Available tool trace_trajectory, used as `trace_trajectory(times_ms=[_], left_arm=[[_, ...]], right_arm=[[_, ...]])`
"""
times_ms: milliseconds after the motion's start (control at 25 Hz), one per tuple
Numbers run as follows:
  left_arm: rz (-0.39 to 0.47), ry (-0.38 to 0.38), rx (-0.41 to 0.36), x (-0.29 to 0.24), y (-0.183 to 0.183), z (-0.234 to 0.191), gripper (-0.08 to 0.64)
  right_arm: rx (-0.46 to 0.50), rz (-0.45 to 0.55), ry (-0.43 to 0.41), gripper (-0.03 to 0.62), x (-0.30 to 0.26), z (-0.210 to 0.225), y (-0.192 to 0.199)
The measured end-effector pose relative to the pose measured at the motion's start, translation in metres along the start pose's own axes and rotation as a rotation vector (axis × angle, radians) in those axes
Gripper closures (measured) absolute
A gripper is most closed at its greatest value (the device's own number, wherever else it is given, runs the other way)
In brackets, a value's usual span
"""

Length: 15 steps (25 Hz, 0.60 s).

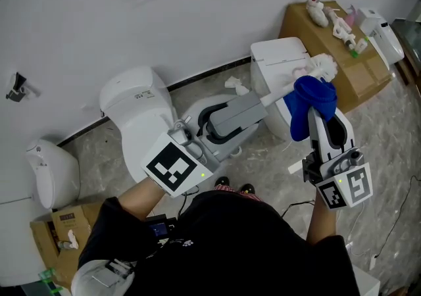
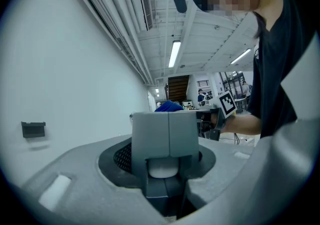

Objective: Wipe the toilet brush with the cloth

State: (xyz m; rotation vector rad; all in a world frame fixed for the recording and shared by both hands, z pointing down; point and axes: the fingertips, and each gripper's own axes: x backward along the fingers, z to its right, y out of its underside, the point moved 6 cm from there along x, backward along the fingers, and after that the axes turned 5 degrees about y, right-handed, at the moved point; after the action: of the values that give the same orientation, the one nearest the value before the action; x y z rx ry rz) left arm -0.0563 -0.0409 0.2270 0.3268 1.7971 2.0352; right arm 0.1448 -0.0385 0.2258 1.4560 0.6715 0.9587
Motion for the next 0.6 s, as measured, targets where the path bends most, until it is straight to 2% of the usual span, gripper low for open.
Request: trace_trajectory(times_ms=[400, 600], left_arm=[[-0.046, 0.014, 0.011, 0.0, 0.002, -0.001, 0.379], [-0.069, 0.038, -0.038, -0.004, 0.009, -0.003, 0.379]], right_arm=[[-0.012, -0.023, -0.003, 0.528, 0.002, -0.002, -0.001], [-0.023, -0.035, -0.008, 0.528, 0.004, -0.002, 0.009]])
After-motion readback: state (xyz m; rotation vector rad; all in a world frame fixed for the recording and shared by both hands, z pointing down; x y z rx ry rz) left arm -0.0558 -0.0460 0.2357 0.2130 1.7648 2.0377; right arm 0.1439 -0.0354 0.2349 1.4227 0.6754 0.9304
